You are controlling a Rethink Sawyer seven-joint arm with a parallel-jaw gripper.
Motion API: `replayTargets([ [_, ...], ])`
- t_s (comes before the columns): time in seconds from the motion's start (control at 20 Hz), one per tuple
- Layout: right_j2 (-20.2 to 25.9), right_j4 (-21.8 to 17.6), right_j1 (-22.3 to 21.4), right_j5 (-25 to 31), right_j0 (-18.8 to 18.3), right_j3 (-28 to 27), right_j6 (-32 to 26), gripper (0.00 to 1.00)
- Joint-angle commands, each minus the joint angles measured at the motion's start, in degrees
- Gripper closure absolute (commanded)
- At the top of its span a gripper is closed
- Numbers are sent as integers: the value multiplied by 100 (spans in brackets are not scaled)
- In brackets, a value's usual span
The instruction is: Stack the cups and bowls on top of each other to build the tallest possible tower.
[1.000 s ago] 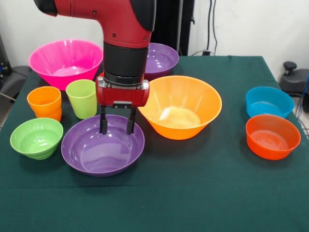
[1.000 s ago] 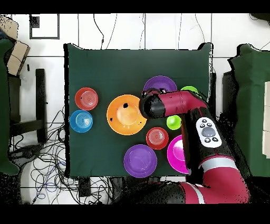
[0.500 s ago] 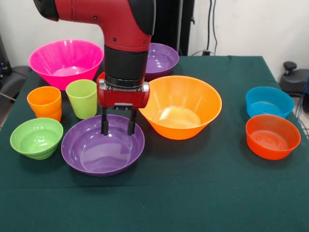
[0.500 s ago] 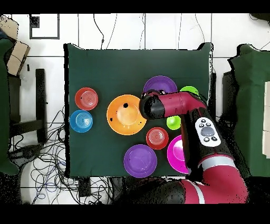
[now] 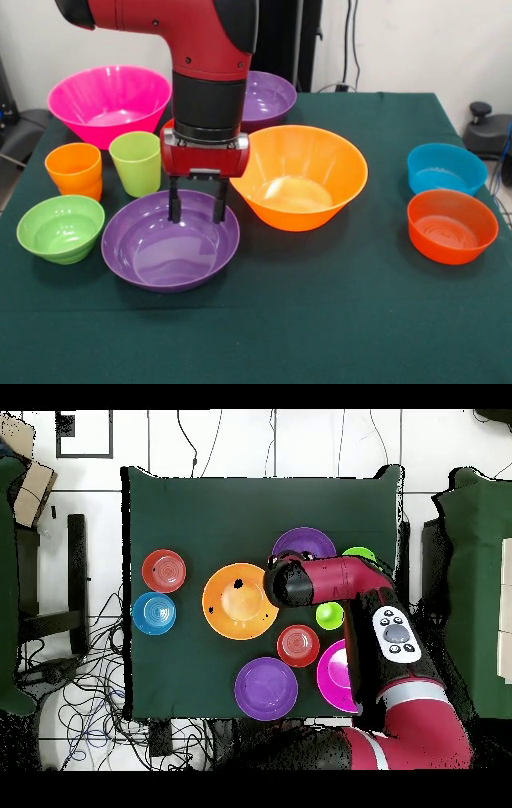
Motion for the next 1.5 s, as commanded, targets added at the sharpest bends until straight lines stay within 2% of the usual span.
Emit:
replayTargets([
  [0.05,436,236,58,633,-22,56,-180,0],
  [0.25,467,350,104,764,3,-83,-258,0],
  [0.5,463,368,461,576,123,-374,-169,0],
  [1.5,388,660,410,734,279,-348,-65,0],
])
